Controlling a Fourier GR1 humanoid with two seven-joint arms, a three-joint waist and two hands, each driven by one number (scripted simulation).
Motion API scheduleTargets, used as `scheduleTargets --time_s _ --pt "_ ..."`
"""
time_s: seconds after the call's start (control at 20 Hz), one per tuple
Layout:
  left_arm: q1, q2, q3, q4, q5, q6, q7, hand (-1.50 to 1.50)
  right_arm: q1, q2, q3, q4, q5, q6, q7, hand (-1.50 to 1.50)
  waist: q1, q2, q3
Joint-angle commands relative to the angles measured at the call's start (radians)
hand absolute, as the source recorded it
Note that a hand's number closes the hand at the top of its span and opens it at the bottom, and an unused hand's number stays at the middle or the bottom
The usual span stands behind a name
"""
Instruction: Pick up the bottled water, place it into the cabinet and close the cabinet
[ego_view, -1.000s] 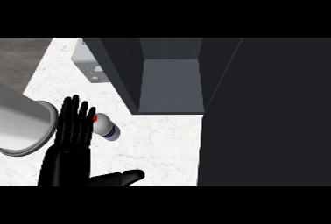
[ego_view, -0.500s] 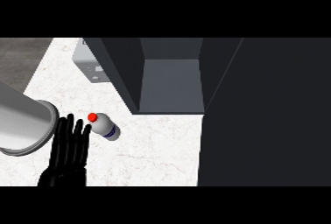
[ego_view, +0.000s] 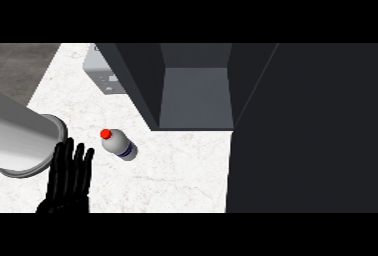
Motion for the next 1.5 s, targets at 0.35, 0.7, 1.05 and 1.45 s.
scheduleTargets --time_s 0.35,0.7,1.05,1.45 --pt "-0.025 0.049 0.208 0.177 0.130 -0.107 -0.111 -1.50 0.030 -0.019 -0.015 -0.028 -0.006 0.016 -0.025 -1.50 -0.002 0.001 0.000" --pt "-0.111 0.043 0.260 0.373 0.129 -0.169 -0.191 -1.50 0.035 -0.021 -0.006 0.003 -0.014 0.032 -0.026 -1.50 -0.004 0.001 0.000" --pt "-0.158 0.058 0.336 0.522 0.168 -0.252 -0.227 -1.50 -0.079 -0.015 -0.038 0.078 -0.029 0.020 -0.013 -1.50 0.001 0.002 0.000" --pt "-0.365 0.032 0.466 0.913 0.234 -0.311 -0.343 -1.50 0.112 -0.012 0.014 0.062 0.031 0.108 -0.170 -1.50 -0.012 0.002 0.000"
